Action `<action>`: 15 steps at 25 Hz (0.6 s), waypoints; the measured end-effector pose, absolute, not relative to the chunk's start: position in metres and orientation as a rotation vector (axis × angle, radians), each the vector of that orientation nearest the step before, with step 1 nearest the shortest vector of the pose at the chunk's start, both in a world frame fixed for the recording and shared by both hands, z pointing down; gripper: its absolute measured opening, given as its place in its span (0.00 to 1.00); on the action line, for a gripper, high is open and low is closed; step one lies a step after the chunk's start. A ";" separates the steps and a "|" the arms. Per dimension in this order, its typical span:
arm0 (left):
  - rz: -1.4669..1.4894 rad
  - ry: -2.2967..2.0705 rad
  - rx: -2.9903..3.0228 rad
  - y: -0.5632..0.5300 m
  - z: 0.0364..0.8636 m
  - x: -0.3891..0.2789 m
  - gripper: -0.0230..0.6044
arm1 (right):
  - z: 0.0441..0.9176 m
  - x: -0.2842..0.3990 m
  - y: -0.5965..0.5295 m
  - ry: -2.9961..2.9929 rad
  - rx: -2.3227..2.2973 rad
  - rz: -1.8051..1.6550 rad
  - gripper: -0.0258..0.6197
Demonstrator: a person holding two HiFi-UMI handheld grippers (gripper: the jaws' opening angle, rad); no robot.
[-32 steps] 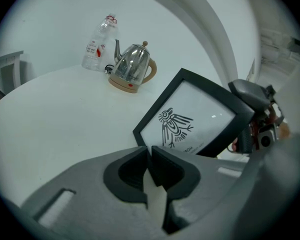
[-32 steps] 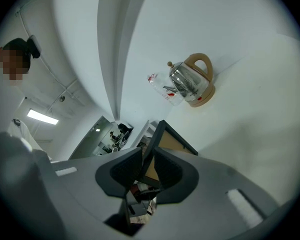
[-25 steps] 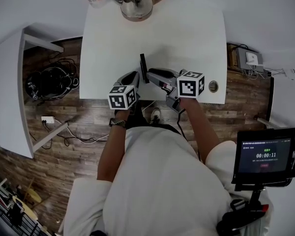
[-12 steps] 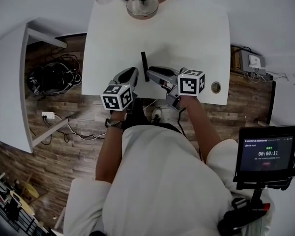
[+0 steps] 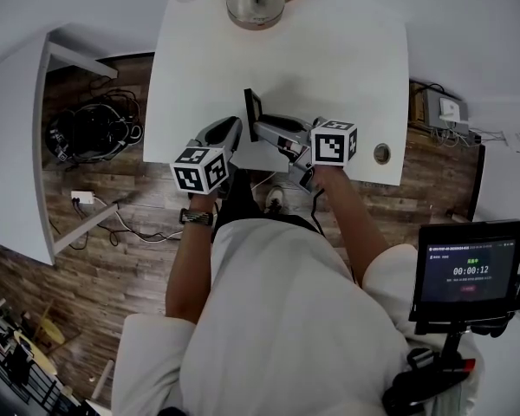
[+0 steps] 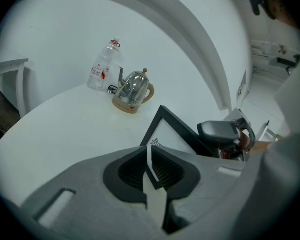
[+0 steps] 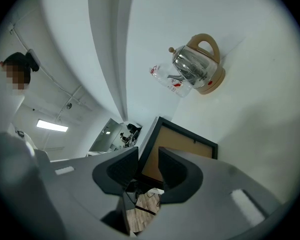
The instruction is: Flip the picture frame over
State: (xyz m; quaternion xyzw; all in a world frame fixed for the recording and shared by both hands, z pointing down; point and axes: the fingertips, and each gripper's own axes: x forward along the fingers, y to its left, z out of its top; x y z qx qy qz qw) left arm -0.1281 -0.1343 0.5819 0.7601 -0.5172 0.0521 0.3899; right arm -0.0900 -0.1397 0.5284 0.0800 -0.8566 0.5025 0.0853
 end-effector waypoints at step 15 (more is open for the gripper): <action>0.151 -1.297 1.932 -0.134 0.583 -0.121 0.08 | 0.582 -0.056 -0.156 -2.472 0.456 1.463 0.19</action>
